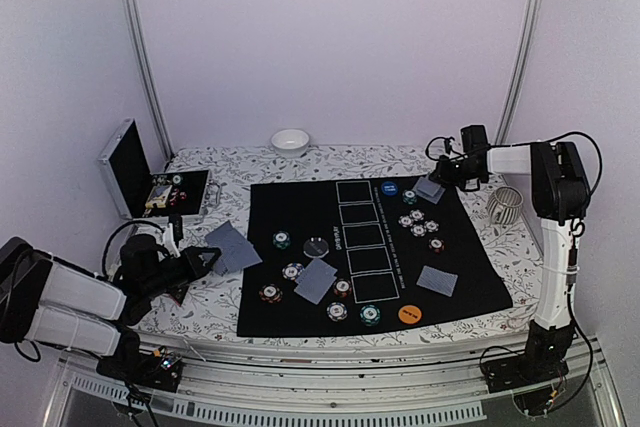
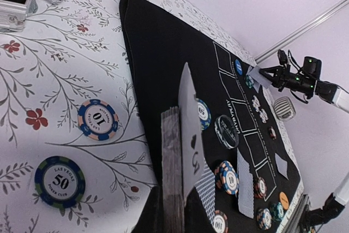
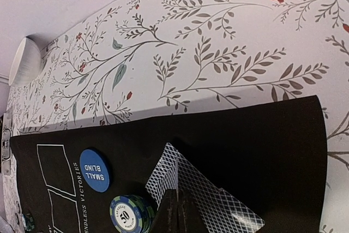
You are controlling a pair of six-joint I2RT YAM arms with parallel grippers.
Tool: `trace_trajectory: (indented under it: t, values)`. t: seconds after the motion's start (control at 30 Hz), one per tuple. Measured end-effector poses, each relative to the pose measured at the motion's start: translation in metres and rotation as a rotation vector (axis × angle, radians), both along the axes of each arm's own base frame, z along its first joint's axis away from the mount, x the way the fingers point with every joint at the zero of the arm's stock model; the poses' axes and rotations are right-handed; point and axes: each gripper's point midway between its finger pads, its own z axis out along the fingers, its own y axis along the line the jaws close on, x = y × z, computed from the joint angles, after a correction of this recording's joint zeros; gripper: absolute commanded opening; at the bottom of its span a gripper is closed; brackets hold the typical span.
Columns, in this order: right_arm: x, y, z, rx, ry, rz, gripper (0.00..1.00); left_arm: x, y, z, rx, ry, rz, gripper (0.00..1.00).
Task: Distribute texas hold em gaming equipment
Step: Distribute the poker card in the small blind area, then pick up the poker card from the face-down deck piles.
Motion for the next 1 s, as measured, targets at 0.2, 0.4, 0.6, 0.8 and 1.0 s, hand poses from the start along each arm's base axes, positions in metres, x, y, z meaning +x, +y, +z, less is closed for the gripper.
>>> trace_trajectory:
  t: [0.2, 0.4, 0.6, 0.8, 1.0]
  values:
    - [0.007, -0.005, 0.008, -0.037, -0.019, 0.007, 0.46, -0.001, 0.0, 0.0, 0.003, 0.002, -0.002, 0.0]
    - [0.011, -0.027, 0.008, -0.147, -0.01, -0.063, 0.64, 0.0, -0.001, 0.006, 0.006, -0.012, -0.008, 0.0]
    - [0.01, -0.043, 0.051, -0.251, -0.065, -0.134, 0.65, 0.001, -0.001, 0.019, 0.004, -0.052, -0.011, 0.0]
    - [-0.011, 0.038, 0.142, -0.273, -0.27, 0.02, 0.64, -0.001, -0.002, 0.033, -0.002, -0.1, -0.022, 0.0]
    - [-0.132, 0.262, 0.177, -0.086, -0.419, 0.602, 0.64, -0.005, -0.005, 0.059, -0.031, -0.188, -0.049, 0.0]
